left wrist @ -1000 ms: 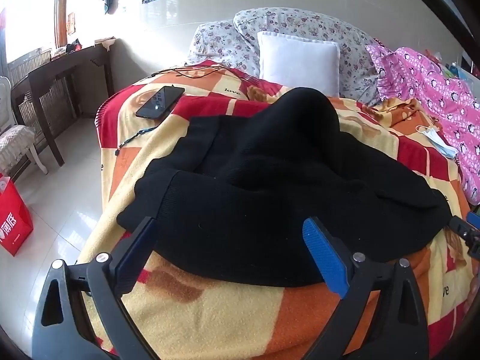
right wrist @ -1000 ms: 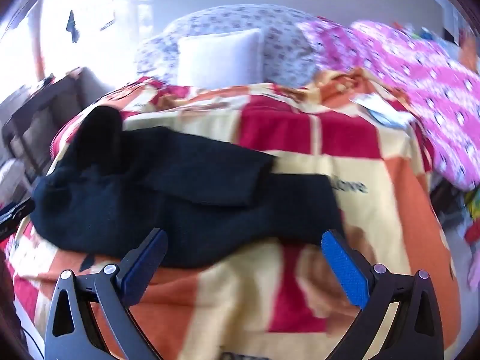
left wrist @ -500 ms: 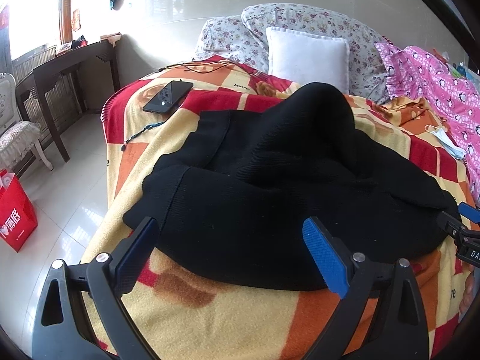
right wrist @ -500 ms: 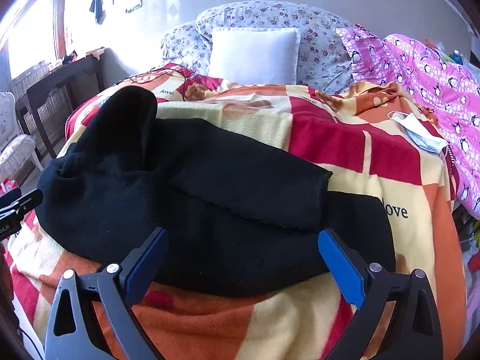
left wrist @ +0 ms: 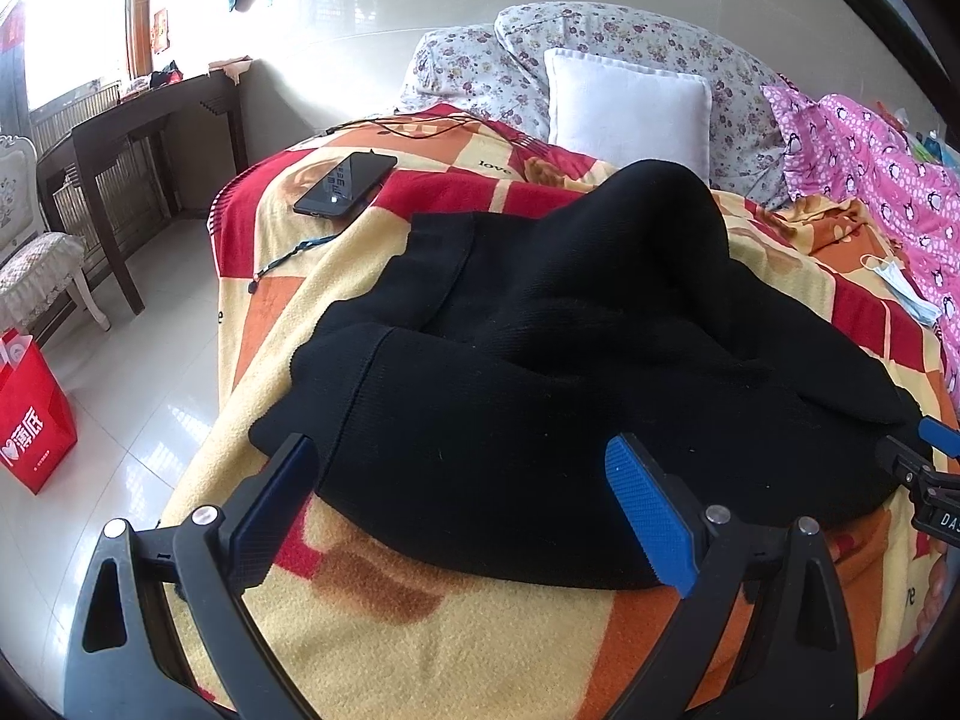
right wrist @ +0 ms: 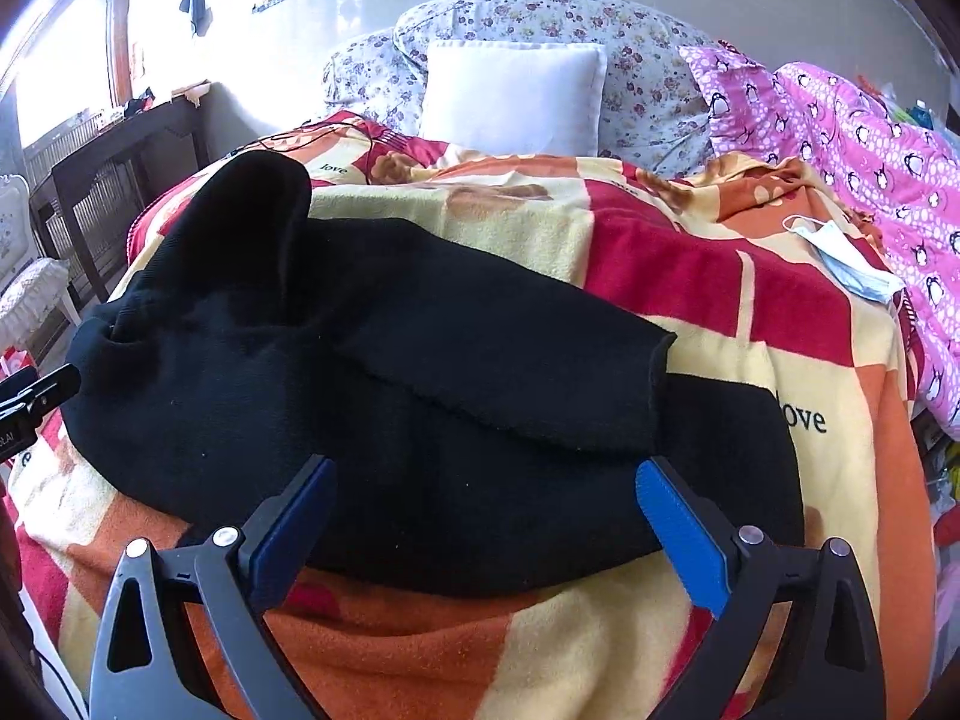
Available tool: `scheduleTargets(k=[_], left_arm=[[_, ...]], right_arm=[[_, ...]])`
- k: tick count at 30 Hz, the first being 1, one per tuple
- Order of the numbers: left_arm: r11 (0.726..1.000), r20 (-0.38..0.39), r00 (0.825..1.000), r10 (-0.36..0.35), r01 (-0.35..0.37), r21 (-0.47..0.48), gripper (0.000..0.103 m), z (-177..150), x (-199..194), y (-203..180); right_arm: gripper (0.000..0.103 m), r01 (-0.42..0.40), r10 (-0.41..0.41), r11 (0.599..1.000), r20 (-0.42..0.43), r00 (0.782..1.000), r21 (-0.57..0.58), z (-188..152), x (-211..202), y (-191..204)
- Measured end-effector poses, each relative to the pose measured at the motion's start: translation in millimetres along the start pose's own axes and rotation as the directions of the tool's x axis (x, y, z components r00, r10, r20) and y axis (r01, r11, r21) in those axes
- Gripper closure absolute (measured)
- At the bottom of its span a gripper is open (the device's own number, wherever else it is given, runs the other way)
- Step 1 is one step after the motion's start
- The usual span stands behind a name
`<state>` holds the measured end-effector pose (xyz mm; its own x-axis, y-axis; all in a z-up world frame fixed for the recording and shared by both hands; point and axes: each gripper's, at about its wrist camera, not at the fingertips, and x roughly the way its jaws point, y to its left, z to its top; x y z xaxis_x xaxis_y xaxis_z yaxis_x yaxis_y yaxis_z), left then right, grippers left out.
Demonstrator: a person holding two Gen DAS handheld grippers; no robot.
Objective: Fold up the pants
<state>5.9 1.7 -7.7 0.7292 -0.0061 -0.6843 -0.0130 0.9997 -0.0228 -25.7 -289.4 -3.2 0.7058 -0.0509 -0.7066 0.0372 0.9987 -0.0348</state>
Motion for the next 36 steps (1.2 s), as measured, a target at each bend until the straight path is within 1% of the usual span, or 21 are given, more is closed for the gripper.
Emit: scheduleTargets(k=[5,12,17,20,22,25,28,32,34,35,36], left_arm=[[1.000,-0.002,1.000,0.009,-0.009,-0.002,0.006,0,2,3],[1.000,-0.014,1.000,0.012,-0.012,-0.014,0.006,-1,5,10],[0.999,-0.037,0.999,-0.006,0.005,-0.035,0.006,-7,5,23],[0.998,-0.054,0.998,-0.012,0.009,-0.065,0.006,-10,6,36],[0.996,-0.065,0.998,-0.006,0.000,-0.086,0.006,-12,8,45],[0.994,-0.080,0.997,0.005,-0.014,-0.110,0.006,-14,13,53],[0.992,-0.095,0.996,-0.002,-0.010,-0.127,0.006,-15,19,55],[0.993,-0.109,0.994,-0.004,-0.009,-0.119,0.006,-16,27,51],[0.993,-0.110,0.994,-0.002,-0.010,-0.114,0.006,-16,28,50],[0.994,-0.111,0.994,-0.001,-0.011,-0.113,0.006,-16,28,50],[0.994,-0.112,0.994,-0.002,-0.011,-0.112,0.006,-17,28,50]], right_arm=[[0.004,-0.006,0.006,1.000,-0.005,1.000,0.006,1,2,-2],[0.004,0.012,-0.012,1.000,-0.022,1.000,0.011,-1,8,-9],[0.004,0.019,-0.018,1.000,-0.032,0.999,0.015,-1,12,-15],[0.004,0.018,-0.017,1.000,-0.035,0.999,0.015,0,14,-17],[0.004,0.017,-0.016,1.000,-0.037,0.999,0.026,1,17,-22],[0.004,0.042,-0.042,0.999,-0.031,0.999,0.023,3,20,-27],[0.004,0.051,-0.050,0.999,-0.042,0.998,0.016,5,25,-33],[0.004,0.056,-0.056,0.998,-0.064,0.996,0.001,9,38,-37],[0.013,0.051,-0.053,0.998,-0.074,0.996,-0.024,10,46,-36],[0.031,0.050,-0.053,0.998,-0.083,0.995,-0.038,10,51,-36],[0.045,0.045,-0.050,0.997,-0.090,0.995,-0.057,11,55,-35]])
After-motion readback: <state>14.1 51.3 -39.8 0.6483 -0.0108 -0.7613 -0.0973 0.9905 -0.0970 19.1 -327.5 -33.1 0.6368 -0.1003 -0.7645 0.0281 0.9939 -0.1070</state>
